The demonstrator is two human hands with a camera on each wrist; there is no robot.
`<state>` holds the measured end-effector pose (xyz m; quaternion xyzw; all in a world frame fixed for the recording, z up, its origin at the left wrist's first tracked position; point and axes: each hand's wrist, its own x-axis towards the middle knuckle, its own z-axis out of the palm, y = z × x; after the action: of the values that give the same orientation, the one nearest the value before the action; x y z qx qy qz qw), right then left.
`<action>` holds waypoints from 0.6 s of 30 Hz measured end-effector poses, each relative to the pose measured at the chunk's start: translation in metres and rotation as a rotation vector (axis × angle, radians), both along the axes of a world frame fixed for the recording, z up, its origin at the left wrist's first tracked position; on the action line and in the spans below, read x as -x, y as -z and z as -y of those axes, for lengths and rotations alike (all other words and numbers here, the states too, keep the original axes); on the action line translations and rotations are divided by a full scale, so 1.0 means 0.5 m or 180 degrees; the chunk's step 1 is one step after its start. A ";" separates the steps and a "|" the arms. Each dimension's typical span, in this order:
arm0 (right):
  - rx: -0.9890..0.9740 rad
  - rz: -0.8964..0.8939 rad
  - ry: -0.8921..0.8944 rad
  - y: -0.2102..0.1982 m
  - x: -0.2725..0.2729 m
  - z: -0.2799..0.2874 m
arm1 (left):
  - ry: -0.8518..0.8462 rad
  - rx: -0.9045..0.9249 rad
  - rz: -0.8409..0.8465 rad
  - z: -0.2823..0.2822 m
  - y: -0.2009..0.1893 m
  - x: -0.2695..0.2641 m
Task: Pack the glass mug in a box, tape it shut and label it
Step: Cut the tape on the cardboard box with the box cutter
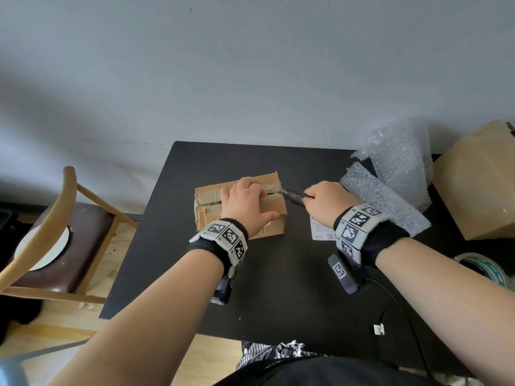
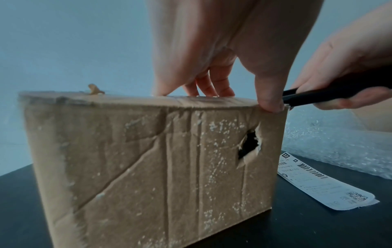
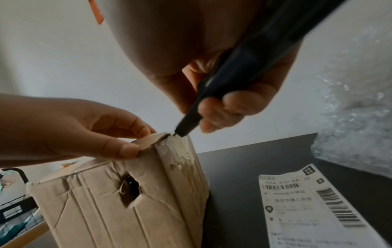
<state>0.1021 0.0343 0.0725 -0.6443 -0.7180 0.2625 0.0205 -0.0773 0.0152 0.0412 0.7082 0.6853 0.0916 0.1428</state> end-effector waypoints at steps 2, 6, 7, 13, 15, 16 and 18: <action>0.0089 -0.0064 0.0043 0.000 0.005 0.002 | -0.0014 0.0001 0.0006 0.000 0.000 -0.001; 0.0254 -0.0172 -0.0009 0.008 -0.007 0.021 | -0.0037 0.0042 0.0036 -0.001 -0.002 -0.003; 0.0222 -0.0199 0.0012 0.012 -0.009 0.023 | -0.0044 0.0057 0.0053 0.000 -0.004 -0.003; -0.0159 -0.0505 0.0361 0.033 -0.016 0.027 | -0.0086 -0.0129 -0.0050 0.015 -0.016 -0.014; -0.0193 -0.0499 0.0385 0.041 -0.020 0.027 | -0.0082 -0.0198 -0.0100 0.024 -0.019 -0.017; -0.0154 -0.0499 0.0408 0.047 -0.021 0.028 | -0.0071 -0.0224 -0.0105 0.029 -0.019 -0.016; -0.0002 -0.0526 0.0469 0.062 -0.020 0.030 | -0.0061 -0.0298 -0.0116 0.038 -0.020 -0.011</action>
<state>0.1124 0.0191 0.0415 -0.6715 -0.6646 0.3123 0.0992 -0.0716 -0.0037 0.0509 0.7091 0.6895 0.1121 0.0961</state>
